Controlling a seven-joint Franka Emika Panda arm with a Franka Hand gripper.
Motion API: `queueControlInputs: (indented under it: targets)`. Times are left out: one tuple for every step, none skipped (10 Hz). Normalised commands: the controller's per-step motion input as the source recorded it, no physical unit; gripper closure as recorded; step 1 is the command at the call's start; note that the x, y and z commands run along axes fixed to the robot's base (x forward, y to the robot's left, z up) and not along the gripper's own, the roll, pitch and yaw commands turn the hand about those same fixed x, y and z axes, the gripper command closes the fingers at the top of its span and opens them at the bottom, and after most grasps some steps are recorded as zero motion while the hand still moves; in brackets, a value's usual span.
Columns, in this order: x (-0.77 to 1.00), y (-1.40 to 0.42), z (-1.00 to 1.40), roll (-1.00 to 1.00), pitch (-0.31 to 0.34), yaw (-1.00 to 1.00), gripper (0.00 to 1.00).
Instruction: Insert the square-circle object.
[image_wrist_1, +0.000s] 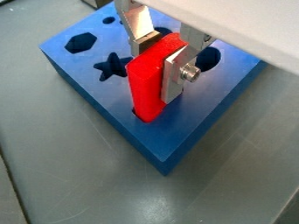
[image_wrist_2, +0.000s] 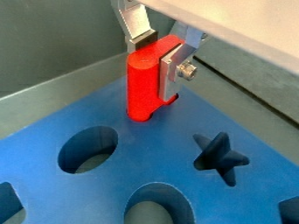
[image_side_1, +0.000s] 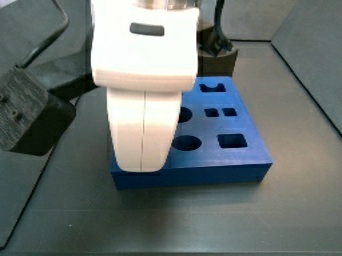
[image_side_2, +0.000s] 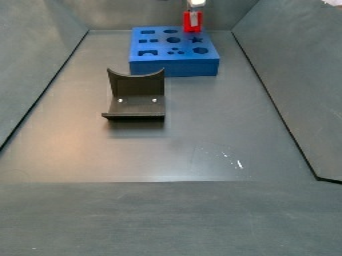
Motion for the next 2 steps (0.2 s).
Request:
queueControlInputs:
  targets:
    - [0.00,0.00,0.00,0.00,-0.004,0.00,1.00]
    - [0.00,0.00,0.00,0.00,-0.009,0.00,1.00]
